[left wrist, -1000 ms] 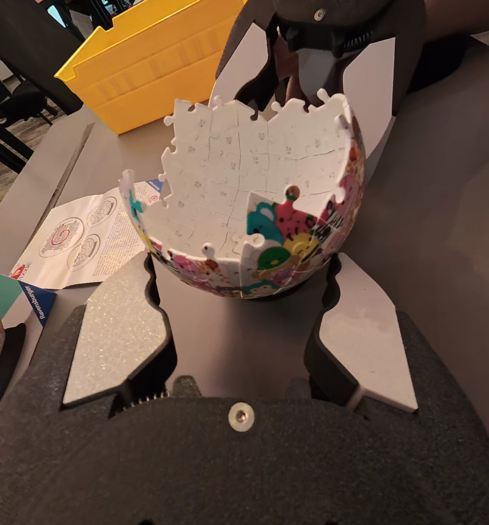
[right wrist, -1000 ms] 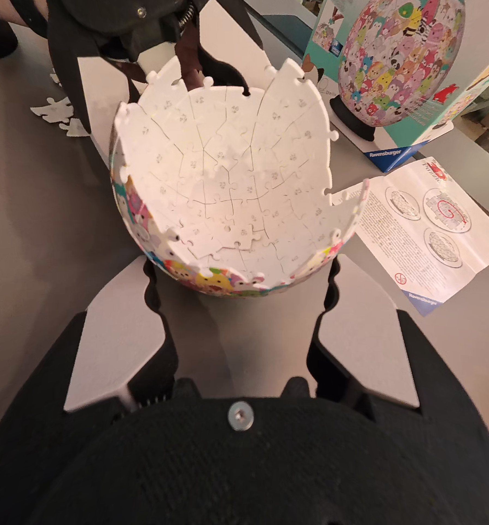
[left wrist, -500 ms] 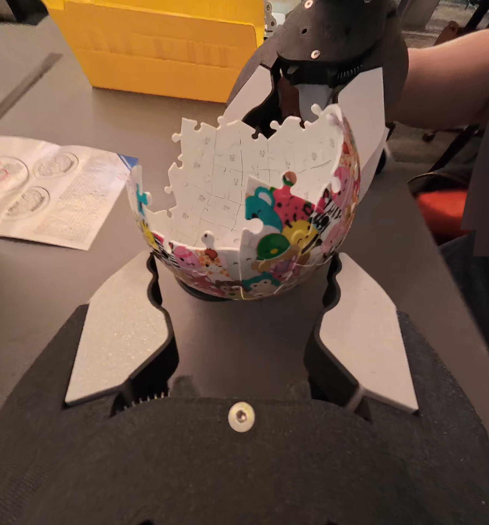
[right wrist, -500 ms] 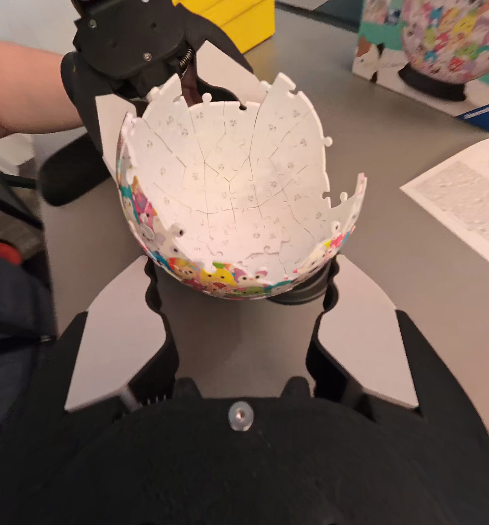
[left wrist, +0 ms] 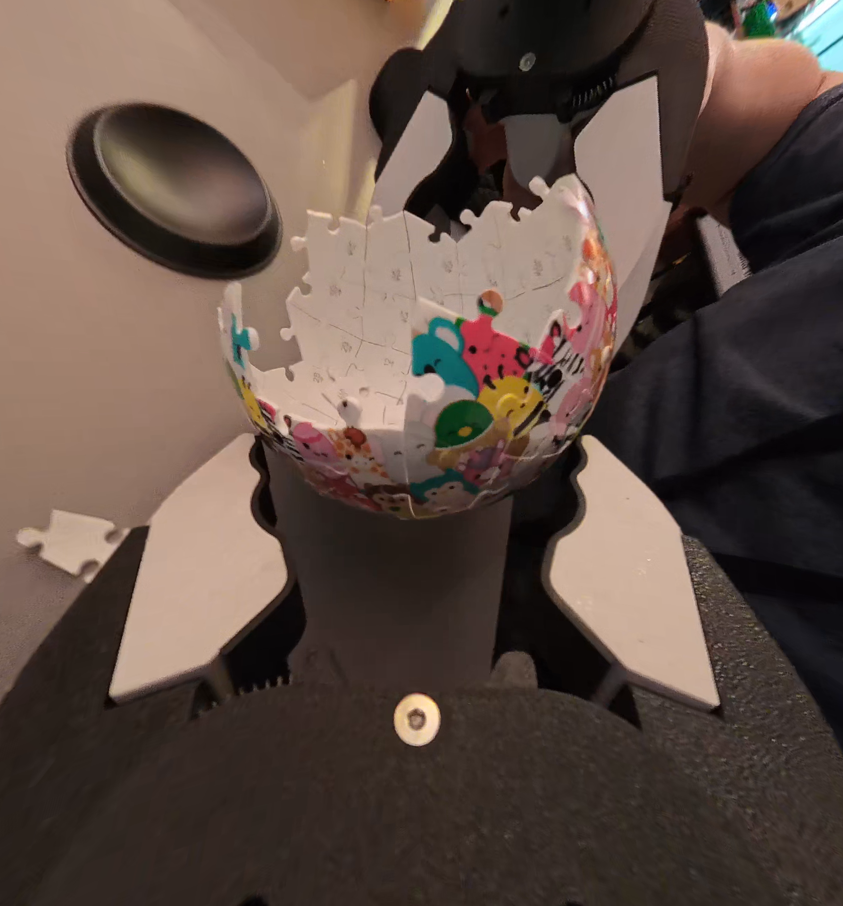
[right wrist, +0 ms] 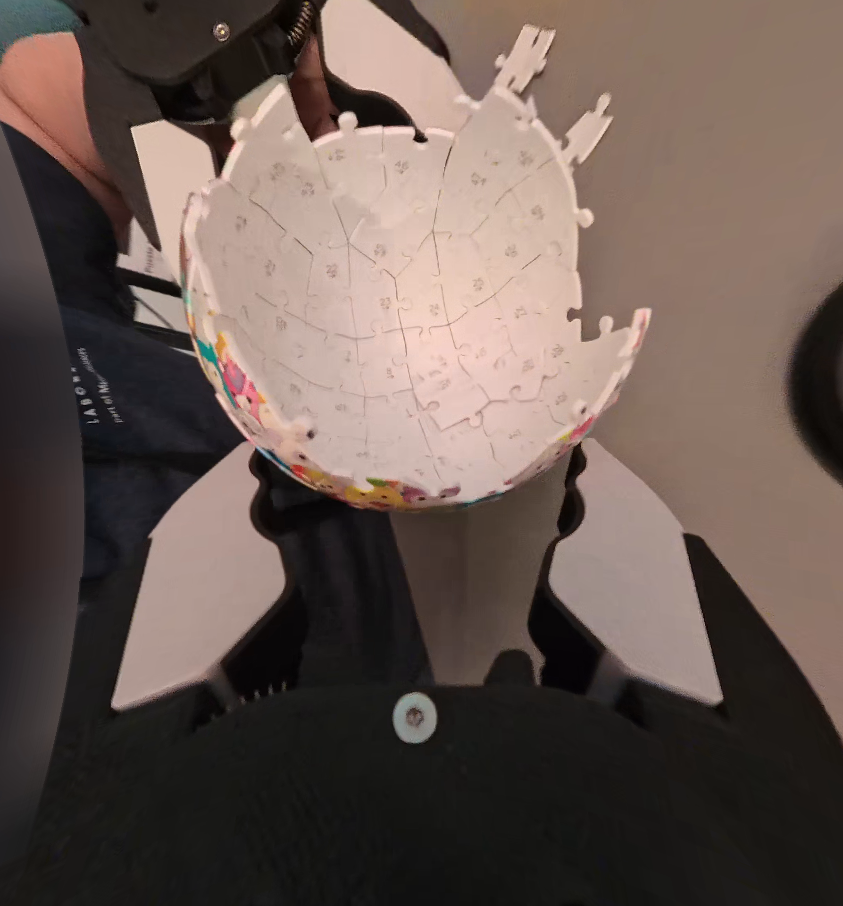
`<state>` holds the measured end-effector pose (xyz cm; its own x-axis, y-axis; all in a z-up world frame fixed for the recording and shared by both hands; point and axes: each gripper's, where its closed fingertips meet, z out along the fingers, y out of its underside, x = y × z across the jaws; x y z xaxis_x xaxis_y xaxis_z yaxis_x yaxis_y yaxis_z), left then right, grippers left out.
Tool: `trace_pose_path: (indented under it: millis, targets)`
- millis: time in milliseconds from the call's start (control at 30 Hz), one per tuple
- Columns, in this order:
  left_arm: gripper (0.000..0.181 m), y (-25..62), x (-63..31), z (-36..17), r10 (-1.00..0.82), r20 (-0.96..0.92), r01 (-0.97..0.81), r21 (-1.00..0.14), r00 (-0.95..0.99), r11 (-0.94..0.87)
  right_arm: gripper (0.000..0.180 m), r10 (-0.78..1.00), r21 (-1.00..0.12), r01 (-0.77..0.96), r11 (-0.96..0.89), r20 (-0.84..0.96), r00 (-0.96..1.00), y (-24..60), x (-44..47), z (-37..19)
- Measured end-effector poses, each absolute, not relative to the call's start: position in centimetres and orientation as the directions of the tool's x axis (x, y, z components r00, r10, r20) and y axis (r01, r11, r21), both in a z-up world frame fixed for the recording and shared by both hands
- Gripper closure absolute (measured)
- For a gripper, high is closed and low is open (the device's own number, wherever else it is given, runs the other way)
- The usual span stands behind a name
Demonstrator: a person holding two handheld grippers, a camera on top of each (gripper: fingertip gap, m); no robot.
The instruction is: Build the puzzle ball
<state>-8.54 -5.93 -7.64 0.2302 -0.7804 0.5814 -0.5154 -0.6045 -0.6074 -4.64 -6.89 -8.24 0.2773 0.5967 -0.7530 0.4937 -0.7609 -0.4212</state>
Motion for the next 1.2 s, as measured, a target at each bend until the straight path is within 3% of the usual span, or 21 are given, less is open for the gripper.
trace_pose_path:
  millis: [500,867,1200]
  targets:
    - [0.066,-8.3,-10.6,-6.7,-0.517,0.803,-0.447,-0.362,0.296,-0.818,0.064,0.298,-0.100,0.624,-0.775,-0.929,0.221,-9.6,-6.5,-7.1]
    - [0.066,-8.7,-10.5,-7.0,-0.480,0.817,-0.453,-0.313,0.321,-0.835,0.065,0.280,-0.068,0.692,-0.719,-0.939,0.198,-9.7,-6.2,-7.2]
    - [0.066,-9.2,-9.9,-6.8,-0.372,0.878,-0.484,-0.195,0.302,-0.853,0.066,0.172,0.019,0.710,-0.704,-0.965,0.197,-10.0,-5.5,-6.8]
